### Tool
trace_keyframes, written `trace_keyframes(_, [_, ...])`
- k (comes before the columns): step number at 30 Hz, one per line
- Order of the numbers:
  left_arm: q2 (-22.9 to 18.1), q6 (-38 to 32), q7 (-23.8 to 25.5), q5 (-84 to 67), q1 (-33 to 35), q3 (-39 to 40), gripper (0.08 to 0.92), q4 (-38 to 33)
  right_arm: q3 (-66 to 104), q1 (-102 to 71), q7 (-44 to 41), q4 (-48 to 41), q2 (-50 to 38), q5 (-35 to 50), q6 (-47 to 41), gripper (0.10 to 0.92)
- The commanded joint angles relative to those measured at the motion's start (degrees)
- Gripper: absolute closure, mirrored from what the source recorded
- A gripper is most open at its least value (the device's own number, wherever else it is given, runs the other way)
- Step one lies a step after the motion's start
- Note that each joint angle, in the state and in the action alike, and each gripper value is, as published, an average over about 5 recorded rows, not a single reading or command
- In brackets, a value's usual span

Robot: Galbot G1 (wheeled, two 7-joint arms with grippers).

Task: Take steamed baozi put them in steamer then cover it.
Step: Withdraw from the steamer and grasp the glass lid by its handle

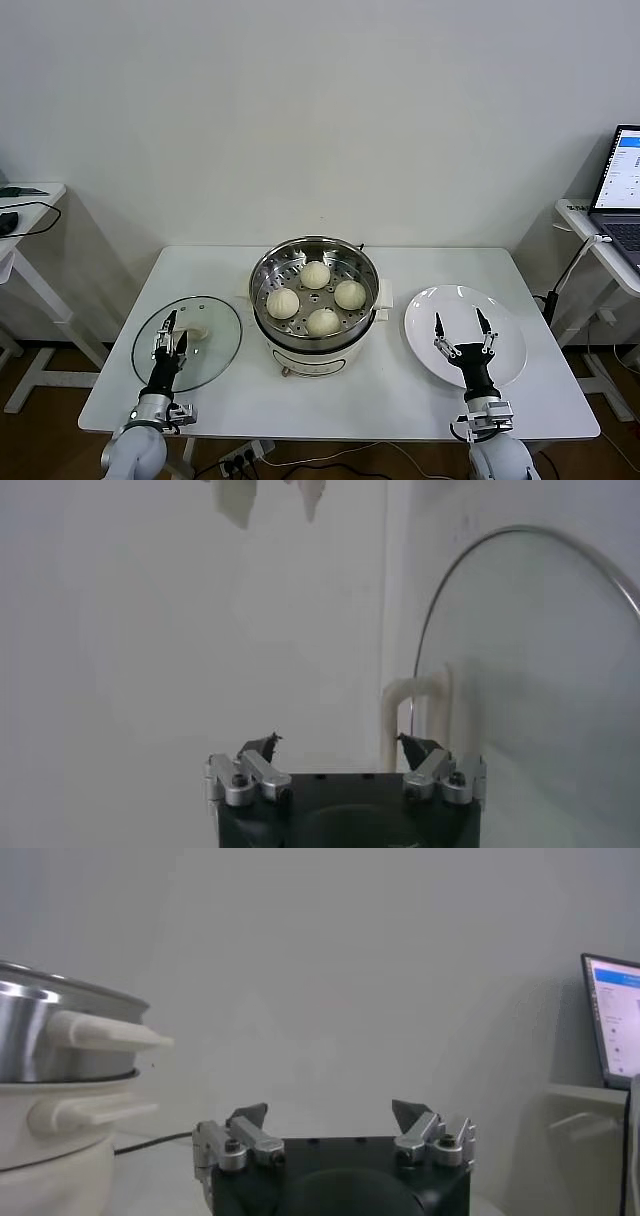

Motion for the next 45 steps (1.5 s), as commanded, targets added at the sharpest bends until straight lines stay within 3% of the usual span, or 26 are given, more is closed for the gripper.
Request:
trace_keyframes(1, [-0.12, 0.46, 0.23, 0.06, -2.25, 0.87, 0.177, 2.29, 0.37, -0.32, -0.02, -0.26, 0.18, -0.42, 0.28, 0.203])
trace_keyframes(15, [-0.14, 1.99, 1.67, -1.05, -3.81, 2.08, 0.193, 2.81, 0.60, -0.01, -0.12, -1.93, 0.16, -0.58, 0.91, 0.203])
trace_keyframes(36, [-0.95, 2.29, 2.82, -3.70, -5.00, 3.17, 0.774, 5.43, 0.79, -0.85, 0.76, 3.58, 1.32, -3.19, 0.74, 0.203])
trace_keyframes(45, [-0.63, 2.51, 2.53, -3.99, -3.19, 1.78, 0.811, -0.18, 0.47, -1.15, 0.64, 4.79, 1.65, -4.18, 0.69, 0.203])
